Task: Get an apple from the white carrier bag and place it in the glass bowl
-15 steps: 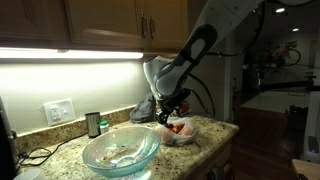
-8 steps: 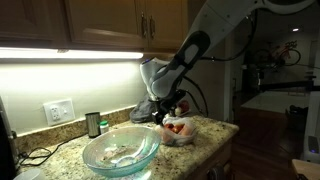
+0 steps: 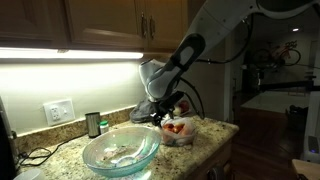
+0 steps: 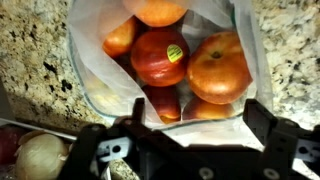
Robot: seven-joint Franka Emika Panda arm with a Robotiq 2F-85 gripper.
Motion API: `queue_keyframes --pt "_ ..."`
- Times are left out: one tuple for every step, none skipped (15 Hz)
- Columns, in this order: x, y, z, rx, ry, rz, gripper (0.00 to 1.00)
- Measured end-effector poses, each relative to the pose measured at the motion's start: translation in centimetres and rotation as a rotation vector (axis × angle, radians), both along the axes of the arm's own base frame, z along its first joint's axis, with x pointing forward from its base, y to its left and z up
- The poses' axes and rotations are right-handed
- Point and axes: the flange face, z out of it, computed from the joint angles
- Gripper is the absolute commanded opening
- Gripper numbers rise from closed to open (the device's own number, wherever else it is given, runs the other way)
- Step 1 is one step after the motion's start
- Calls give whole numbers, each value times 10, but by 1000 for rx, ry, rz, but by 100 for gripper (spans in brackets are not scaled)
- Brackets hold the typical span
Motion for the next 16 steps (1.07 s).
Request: queue_keyframes --pt "0 0 0 2 5 0 100" --pt "0 0 0 4 10 0 100" --pt "0 1 0 7 16 1 100" --pt "-1 1 -1 10 22 7 100" --pt "-1 2 -1 13 28 13 100" --pt "-1 3 -1 16 31 19 100" --pt "-1 4 -2 20 34 23 100" --pt "-1 5 -3 25 36 27 100" --pt "-1 6 -4 30 39 31 100" --pt "-1 6 -5 34 42 37 100" --pt "-1 7 -6 37 45 41 100" --pt "-1 7 -7 40 48 45 100" --pt "-1 7 -9 42 50 47 100" --pt "-1 7 -10 44 53 47 100" --pt "-1 6 -11 45 55 47 100" --pt "-2 6 -13 47 57 46 100"
